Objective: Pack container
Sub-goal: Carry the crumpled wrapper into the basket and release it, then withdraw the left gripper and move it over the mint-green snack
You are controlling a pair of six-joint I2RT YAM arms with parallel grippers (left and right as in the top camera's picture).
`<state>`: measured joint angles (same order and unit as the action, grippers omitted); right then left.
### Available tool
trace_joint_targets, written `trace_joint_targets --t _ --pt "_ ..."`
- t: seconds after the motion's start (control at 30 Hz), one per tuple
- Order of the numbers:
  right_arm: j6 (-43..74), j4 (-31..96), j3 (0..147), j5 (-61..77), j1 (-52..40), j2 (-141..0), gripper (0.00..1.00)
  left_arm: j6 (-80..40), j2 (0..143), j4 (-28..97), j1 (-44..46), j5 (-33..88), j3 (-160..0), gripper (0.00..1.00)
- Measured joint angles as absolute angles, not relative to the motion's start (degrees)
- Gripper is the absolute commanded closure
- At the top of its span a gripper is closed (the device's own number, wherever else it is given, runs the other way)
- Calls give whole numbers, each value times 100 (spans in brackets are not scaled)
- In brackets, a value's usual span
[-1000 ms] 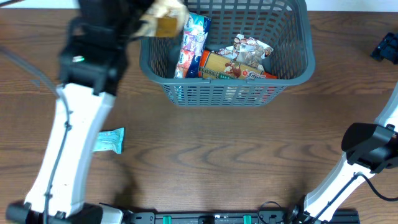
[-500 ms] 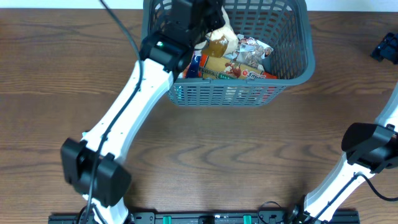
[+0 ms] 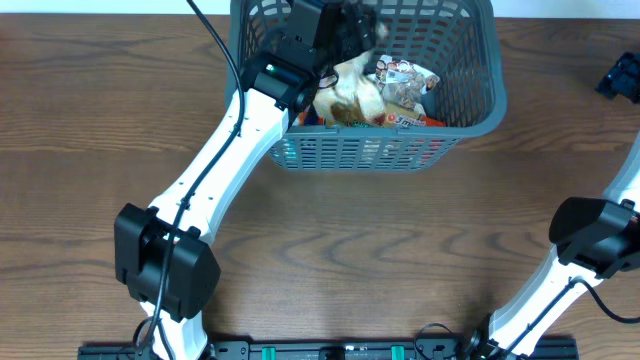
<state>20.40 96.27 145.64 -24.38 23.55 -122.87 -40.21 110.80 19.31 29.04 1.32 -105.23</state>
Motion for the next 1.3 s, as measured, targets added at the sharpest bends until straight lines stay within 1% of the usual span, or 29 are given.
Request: trace_joint_targets --t 0.4,0.5,0.53,0.67,0.73,0.83,0.93,1.0,1.03,1.07,1.17,1.23,1.3 --pt "2040 9627 14564 -2438 2355 -12287 1 -3599 10910 1966 2794 16 -10523 8" --pt "2040 9625 14564 -2440 2355 -12287 1 -3522 10503 2237 2681 -403 -10527 8" --pt "2040 9625 14564 -2440 2355 -12287 1 -3503 10315 2364 2639 -591 -10532 1" --pt "2040 9625 14564 -2438 2355 -12287 1 -3758 9400 3070 2519 -1638 -10645 1" --pt "2040 9627 14564 -2440 2355 -12287 1 -4145 8941 3651 2495 -2292 -10742 1" --pt "2040 9623 14564 -2440 2355 -12287 1 -5371 8239 5153 2453 -3312 -10866 1" --pt "2040 9627 14564 -2438 2355 -12287 1 -6451 7900 6198 2373 -3826 -10901 1" --pt "2040 9625 14564 -2440 2355 -12287 1 -7065 7843 6755 2309 -4007 -10903 1" --pt "2040 9627 14564 -2436 2355 -12287 1 -7568 7883 7293 2226 -4110 -10908 1" --pt "2040 9625 14564 -2438 2355 -12287 1 -7664 7898 7382 2204 -4123 -10897 1" --pt "2040 9627 14562 -2440 2355 -12287 1 -8844 8064 8611 1894 -4145 -10796 1" --pt "2040 9625 14564 -2438 2355 -12287 1 -9526 8128 9080 1667 -4086 -10685 1" --pt "2040 9625 14564 -2438 2355 -12287 1 -10012 8132 9216 1466 -4023 -10541 1"
